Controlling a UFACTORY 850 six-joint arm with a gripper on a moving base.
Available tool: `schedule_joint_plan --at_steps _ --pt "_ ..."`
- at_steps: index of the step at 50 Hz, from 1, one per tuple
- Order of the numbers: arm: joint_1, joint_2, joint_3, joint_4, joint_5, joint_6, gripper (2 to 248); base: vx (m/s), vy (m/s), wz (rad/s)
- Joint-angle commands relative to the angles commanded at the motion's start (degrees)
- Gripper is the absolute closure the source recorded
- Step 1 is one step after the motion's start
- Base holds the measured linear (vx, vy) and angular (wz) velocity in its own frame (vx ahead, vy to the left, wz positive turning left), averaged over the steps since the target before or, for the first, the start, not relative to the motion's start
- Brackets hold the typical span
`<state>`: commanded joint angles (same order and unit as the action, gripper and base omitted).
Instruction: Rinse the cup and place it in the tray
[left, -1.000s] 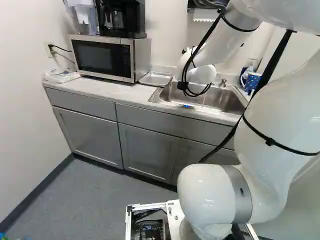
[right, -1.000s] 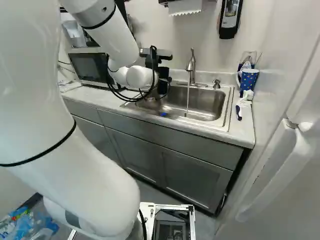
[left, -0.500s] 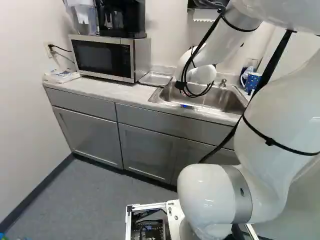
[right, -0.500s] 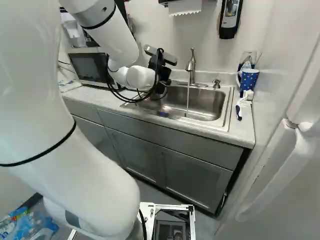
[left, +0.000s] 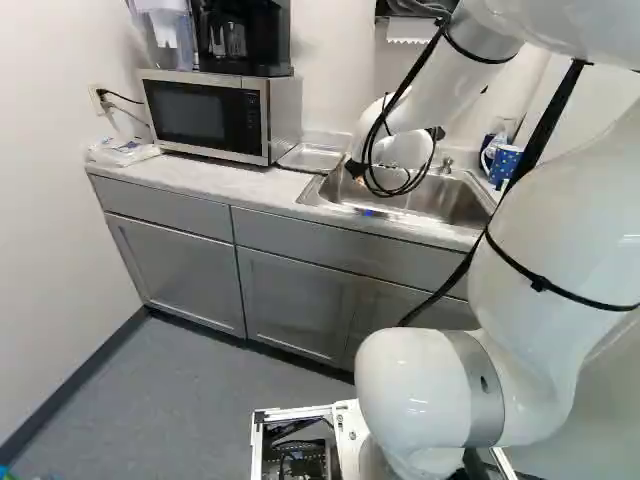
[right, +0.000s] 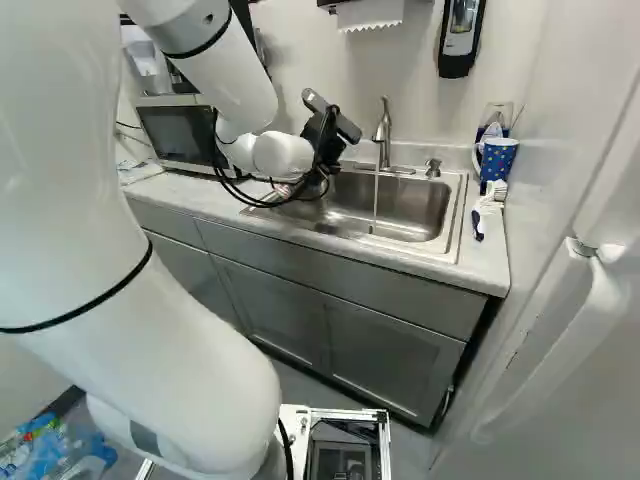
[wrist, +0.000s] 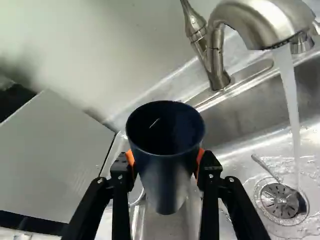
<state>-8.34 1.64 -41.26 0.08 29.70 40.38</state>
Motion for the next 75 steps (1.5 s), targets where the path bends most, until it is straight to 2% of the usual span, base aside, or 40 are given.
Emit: schedule_joint_plan --at_steps 75 --pt "0.0 0.0 0.0 0.0 0.0 45.21 124 0.0 0.0 0.0"
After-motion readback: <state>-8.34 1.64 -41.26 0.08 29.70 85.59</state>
